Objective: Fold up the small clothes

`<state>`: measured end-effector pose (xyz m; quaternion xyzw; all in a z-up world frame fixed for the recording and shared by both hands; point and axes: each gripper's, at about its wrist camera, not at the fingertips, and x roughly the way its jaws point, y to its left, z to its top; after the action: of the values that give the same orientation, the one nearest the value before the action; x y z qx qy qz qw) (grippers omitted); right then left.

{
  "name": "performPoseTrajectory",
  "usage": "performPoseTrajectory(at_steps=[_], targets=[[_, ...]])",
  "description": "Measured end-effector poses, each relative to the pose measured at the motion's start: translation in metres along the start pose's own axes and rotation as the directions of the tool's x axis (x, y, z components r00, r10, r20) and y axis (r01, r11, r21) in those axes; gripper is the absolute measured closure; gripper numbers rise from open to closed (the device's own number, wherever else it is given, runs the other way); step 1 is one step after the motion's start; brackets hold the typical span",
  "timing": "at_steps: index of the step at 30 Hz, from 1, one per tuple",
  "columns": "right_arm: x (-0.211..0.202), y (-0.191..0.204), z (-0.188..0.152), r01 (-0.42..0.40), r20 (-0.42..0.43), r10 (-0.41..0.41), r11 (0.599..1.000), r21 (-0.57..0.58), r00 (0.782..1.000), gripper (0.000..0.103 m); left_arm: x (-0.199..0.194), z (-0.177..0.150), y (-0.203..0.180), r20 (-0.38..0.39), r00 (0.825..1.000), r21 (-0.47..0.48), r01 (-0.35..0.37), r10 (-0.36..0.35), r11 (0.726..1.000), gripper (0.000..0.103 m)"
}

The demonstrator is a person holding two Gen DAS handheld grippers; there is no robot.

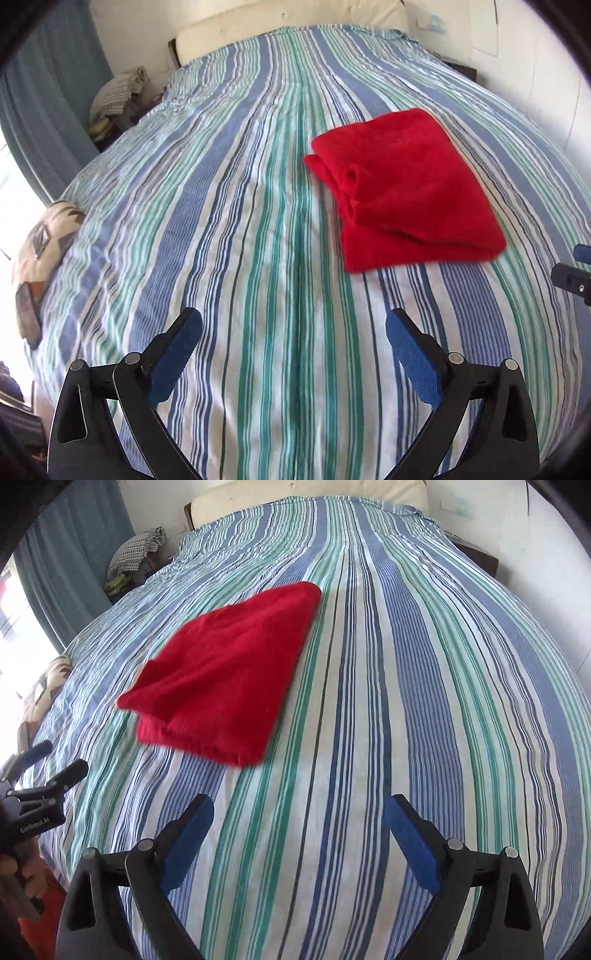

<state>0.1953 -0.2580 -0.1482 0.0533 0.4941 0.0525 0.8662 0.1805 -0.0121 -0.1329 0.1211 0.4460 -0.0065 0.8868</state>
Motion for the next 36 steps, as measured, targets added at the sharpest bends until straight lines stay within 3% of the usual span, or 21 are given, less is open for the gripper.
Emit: performPoseTrajectory(at_steps=[5, 9, 11, 16, 22, 25, 31, 34, 36], targets=[[-0.056, 0.005, -0.031, -0.009, 0.037, 0.01, 0.999, -0.031, 0.999, 0.009, -0.049, -0.008, -0.014, 0.029, 0.999, -0.001, 0.026, -0.026, 1.0, 0.003], [-0.088, 0.014, -0.036, -0.003, 0.063, 0.007, 0.999, -0.055, 0.998, 0.008, -0.074, -0.011, -0.023, 0.039, 0.998, 0.032, -0.059, 0.057, 0.998, 0.002], [-0.1, 0.02, -0.037, 0.014, 0.065, -0.008, 0.996, -0.085, 0.998, 0.007, -0.08, -0.013, -0.026, 0.043, 0.996, 0.042, -0.074, 0.072, 0.996, 0.002], [-0.121, 0.031, -0.037, 0.035, 0.086, -0.023, 0.99, -0.136, 0.996, 0.007, -0.097, -0.017, -0.022, 0.034, 0.999, 0.013, -0.031, 0.03, 0.999, 0.002], [-0.13, 0.032, -0.037, 0.049, 0.093, -0.037, 0.989, -0.141, 0.995, 0.007, -0.116, -0.018, -0.021, 0.043, 0.999, -0.015, -0.022, 0.023, 1.0, 0.002], [-0.14, 0.031, -0.039, 0.035, 0.094, -0.022, 0.99, -0.133, 0.995, 0.0, -0.136, -0.022, -0.019, 0.094, 0.994, -0.02, -0.057, 0.059, 0.998, 0.002], [-0.173, 0.035, -0.049, 0.019, 0.087, -0.004, 0.986, -0.164, 0.996, 0.0, -0.185, -0.032, -0.017, 0.205, 0.977, 0.031, -0.075, 0.067, 0.997, 0.002], [-0.196, 0.04, -0.059, 0.004, 0.09, 0.012, 0.983, -0.181, 0.996, 0.0, -0.203, -0.04, -0.012, 0.213, 0.974, 0.029, -0.084, 0.075, 0.996, 0.0], [-0.212, 0.044, -0.067, 0.011, 0.1, 0.008, 0.981, -0.192, 0.995, 0.0, -0.209, -0.049, -0.011, 0.178, 0.982, 0.036, -0.073, 0.066, 0.997, 0.0]])
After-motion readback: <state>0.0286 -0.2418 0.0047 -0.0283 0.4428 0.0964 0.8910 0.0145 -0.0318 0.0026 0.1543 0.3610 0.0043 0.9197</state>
